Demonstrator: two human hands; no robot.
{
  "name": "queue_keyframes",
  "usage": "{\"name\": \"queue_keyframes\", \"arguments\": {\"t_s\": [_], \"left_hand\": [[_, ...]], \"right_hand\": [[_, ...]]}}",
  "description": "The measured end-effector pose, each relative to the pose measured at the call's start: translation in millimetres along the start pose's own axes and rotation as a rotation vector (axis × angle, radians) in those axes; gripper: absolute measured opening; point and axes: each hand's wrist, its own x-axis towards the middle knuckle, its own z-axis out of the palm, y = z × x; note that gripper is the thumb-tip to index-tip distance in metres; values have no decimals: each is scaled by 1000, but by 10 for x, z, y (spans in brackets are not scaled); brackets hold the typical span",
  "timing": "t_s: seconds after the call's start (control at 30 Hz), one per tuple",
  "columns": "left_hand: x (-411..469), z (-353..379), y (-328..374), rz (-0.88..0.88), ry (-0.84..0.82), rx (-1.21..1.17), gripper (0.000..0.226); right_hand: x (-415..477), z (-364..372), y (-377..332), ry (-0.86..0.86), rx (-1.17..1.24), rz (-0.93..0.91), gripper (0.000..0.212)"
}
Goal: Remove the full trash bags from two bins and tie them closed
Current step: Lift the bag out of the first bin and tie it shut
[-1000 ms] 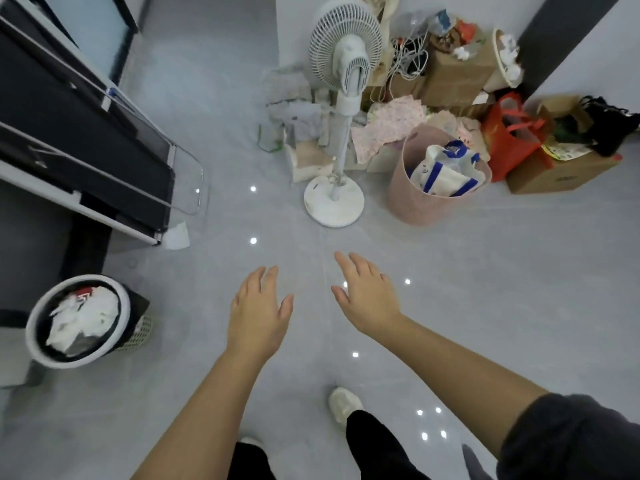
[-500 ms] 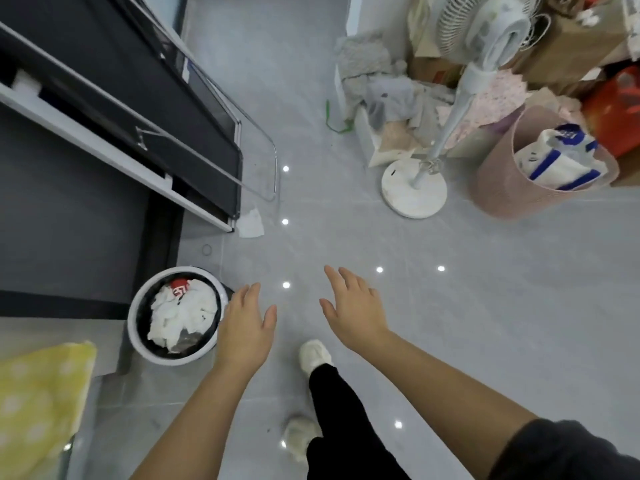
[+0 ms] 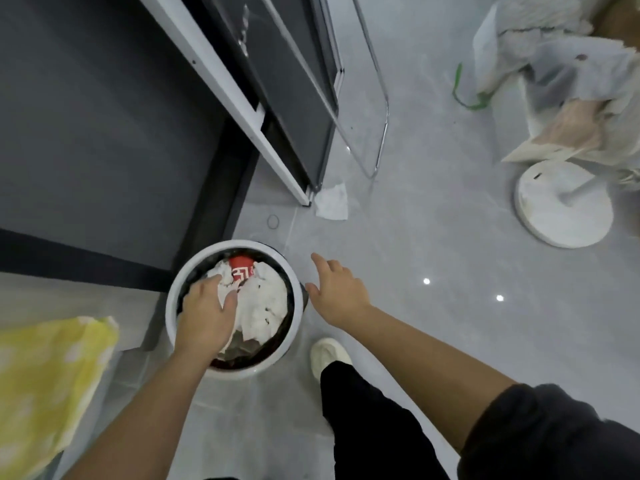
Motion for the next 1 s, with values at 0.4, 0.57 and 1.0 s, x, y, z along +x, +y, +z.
{"name": "queue_keyframes", "arguments": {"t_s": [0.4,0.57,1.0], "left_hand": [[1089,705,-1459,-64,299,-97,38],[1181,753,-1553,31,401,-56,21],[1034,490,-1650,128,399,104,25]], "right_hand": [[1107,1155,34,199,133,-178,32],[1202,1206,-8,322,-121,-101,25],[1044,977,-166,393,-312,-23,18]]}}
